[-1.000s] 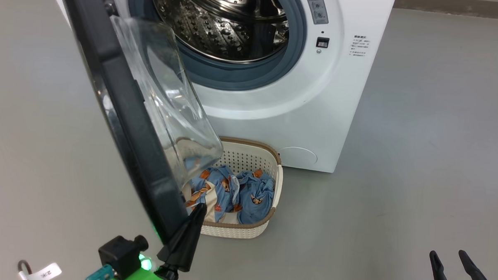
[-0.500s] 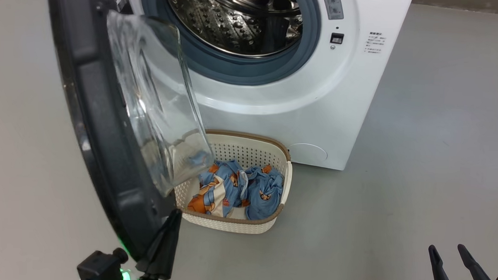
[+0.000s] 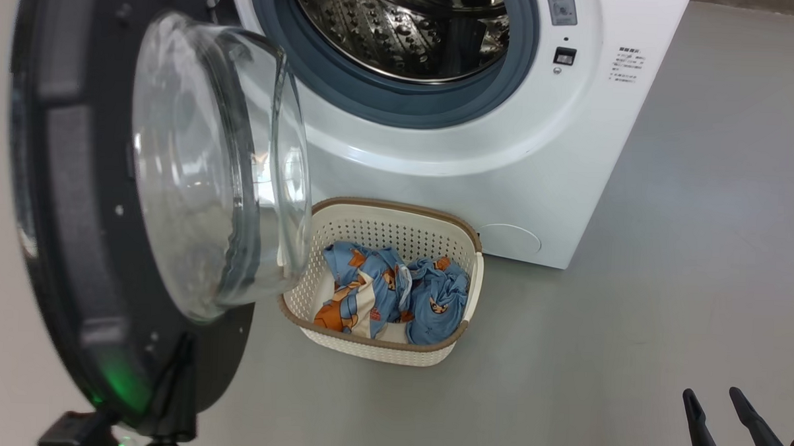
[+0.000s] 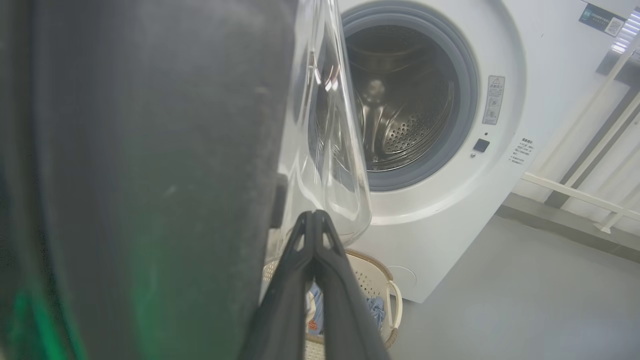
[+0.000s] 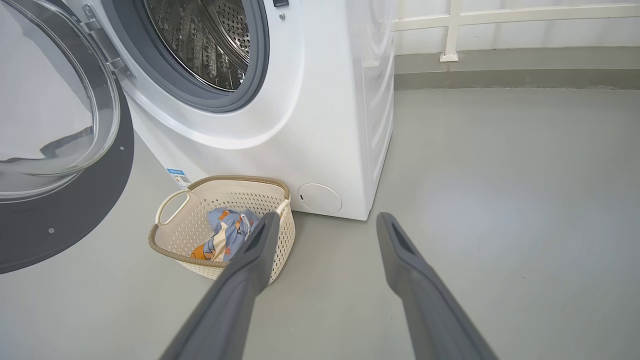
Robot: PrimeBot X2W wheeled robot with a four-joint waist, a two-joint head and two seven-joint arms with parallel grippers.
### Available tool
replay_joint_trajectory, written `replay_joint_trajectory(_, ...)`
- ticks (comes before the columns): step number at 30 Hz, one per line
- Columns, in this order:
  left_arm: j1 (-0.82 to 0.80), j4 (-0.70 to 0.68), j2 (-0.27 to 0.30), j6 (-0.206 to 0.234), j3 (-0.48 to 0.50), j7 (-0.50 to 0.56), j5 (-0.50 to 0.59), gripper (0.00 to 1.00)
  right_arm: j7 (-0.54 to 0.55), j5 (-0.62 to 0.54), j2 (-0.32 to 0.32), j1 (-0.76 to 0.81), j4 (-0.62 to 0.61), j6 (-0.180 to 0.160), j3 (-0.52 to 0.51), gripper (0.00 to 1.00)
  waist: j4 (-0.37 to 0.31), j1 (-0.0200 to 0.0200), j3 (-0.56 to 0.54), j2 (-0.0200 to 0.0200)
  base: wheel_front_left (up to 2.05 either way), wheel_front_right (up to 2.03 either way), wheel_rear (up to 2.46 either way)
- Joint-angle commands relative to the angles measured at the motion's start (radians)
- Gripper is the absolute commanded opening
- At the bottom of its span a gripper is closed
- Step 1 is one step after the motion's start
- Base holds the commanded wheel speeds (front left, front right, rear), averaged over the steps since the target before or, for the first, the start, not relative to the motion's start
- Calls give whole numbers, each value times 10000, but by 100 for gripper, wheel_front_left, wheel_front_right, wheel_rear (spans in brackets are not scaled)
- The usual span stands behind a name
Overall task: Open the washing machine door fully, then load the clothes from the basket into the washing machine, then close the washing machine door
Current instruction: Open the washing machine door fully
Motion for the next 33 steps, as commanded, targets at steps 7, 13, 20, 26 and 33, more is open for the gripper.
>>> replay_joint_trajectory(7, -259, 41, 343, 166, 1698, -65, 100, 0, -122, 6, -307, -433, -261, 25, 238, 100, 93, 0, 225, 0, 0, 0, 0)
replay_joint_trajectory(13, -635, 459, 558, 83, 2671, -65, 207, 0, -122, 21, -347, -527, -298, 25, 294, 100, 128, 0, 406, 0, 0, 0, 0)
replay_joint_trajectory(20, -1390, 1004, 714, -24, 3762, -65, 365, 0, -122, 47, -437, -680, -324, 25, 331, 100, 154, 0, 687, 0, 0, 0, 0)
replay_joint_trajectory(26, -2060, 1562, 878, -179, 4524, -65, 649, 0, -122, 49, -473, -844, -357, 25, 386, 100, 161, 0, 910, 0, 0, 0, 0)
replay_joint_trajectory(33, -2893, 2204, 1150, -392, 5481, -65, 815, 0, -122, 108, -602, -1051, -402, 25, 428, 100, 159, 0, 1293, 0, 0, 0, 0)
